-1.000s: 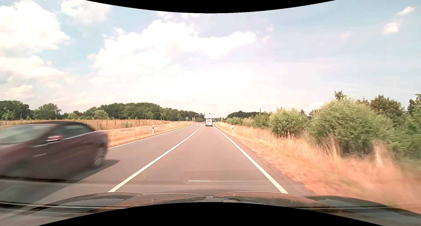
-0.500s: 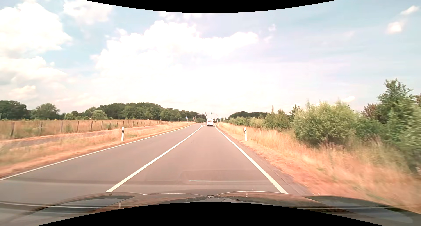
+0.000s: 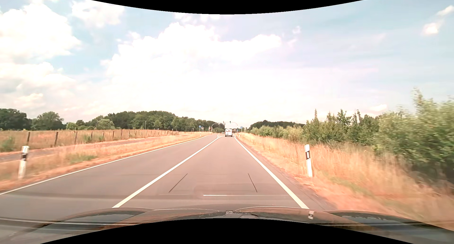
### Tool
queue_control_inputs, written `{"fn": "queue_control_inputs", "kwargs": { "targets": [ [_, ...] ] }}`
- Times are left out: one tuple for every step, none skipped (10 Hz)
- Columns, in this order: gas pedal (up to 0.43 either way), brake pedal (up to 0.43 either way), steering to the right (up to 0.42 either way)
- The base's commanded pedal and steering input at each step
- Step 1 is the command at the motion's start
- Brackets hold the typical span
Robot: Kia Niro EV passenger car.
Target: Follow the waypoints while adhering to traffic rules and regulations
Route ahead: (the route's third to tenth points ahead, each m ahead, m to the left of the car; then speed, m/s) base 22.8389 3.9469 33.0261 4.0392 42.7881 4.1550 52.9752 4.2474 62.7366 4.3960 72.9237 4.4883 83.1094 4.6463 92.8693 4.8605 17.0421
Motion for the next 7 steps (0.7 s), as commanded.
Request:
{"fn": "queue_control_inputs", "kwargs": {
  "targets": [
    [0.189,0.000,-0.002],
    [0.189,0.000,-0.002],
    [0.189,0.000,-0.004],
    [0.189,0.000,-0.004],
    [0.189,0.000,-0.004],
    [0.189,0.000,-0.004],
    [0.189,0.000,-0.004]
  ]
}}
